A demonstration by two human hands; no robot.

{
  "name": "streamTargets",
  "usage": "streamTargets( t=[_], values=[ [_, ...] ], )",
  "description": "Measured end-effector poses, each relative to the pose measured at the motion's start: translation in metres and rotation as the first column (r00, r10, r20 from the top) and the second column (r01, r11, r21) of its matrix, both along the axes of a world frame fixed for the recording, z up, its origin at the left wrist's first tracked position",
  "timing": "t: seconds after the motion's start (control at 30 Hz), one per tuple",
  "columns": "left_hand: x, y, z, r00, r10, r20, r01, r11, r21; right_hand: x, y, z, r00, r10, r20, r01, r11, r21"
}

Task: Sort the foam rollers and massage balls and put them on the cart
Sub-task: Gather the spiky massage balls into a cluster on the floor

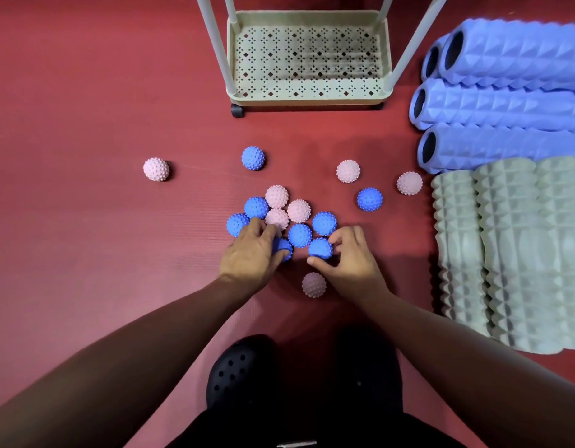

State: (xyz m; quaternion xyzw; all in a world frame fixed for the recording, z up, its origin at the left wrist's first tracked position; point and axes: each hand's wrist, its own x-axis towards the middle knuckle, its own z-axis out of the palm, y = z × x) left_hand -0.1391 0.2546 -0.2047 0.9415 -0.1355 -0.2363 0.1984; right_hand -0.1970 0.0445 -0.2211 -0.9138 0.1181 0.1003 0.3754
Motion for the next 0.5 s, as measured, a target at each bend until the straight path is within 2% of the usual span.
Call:
streamTargets(
  t=[0.07, 0.13, 0.17, 0.23, 0.3, 0.43, 0.5],
  values=[
    [0.001, -0.004, 0.001, 1.000, 0.021, -0.002, -0.021, 0.999, 0.036, -0.011, -0.003, 0.001, 0.944, 0.262, 0.200, -0.212, 0.948, -0.237],
    [0.001, -0.006, 0.002, 0.998, 0.056, -0.004, -0.055, 0.997, 0.051, -0.019, -0.006, -0.001, 0.830, 0.522, 0.197, -0.396, 0.801, -0.449],
    [0.001, -0.006, 0.003, 0.998, 0.065, -0.007, -0.064, 0.997, 0.051, -0.020, -0.006, -0.001, 0.805, 0.575, 0.149, -0.439, 0.745, -0.503],
    [0.001, -0.006, 0.004, 0.997, 0.071, -0.014, -0.070, 0.996, 0.049, -0.018, -0.004, -0.002, 0.796, 0.599, 0.093, -0.463, 0.700, -0.544],
    [0.001, -0.006, 0.005, 0.997, 0.078, -0.017, -0.077, 0.996, 0.047, -0.015, 0.000, -0.002, 0.771, 0.623, 0.129, -0.467, 0.692, -0.550],
    [0.002, -0.004, 0.006, 0.993, 0.118, -0.014, -0.118, 0.993, 0.005, -0.004, 0.005, 0.003, 0.798, 0.540, 0.266, -0.382, 0.796, -0.470],
    [0.003, -0.002, 0.006, 0.988, 0.157, 0.003, -0.156, 0.987, -0.028, 0.001, 0.007, 0.005, 0.830, 0.496, 0.255, -0.361, 0.826, -0.432]
  ],
)
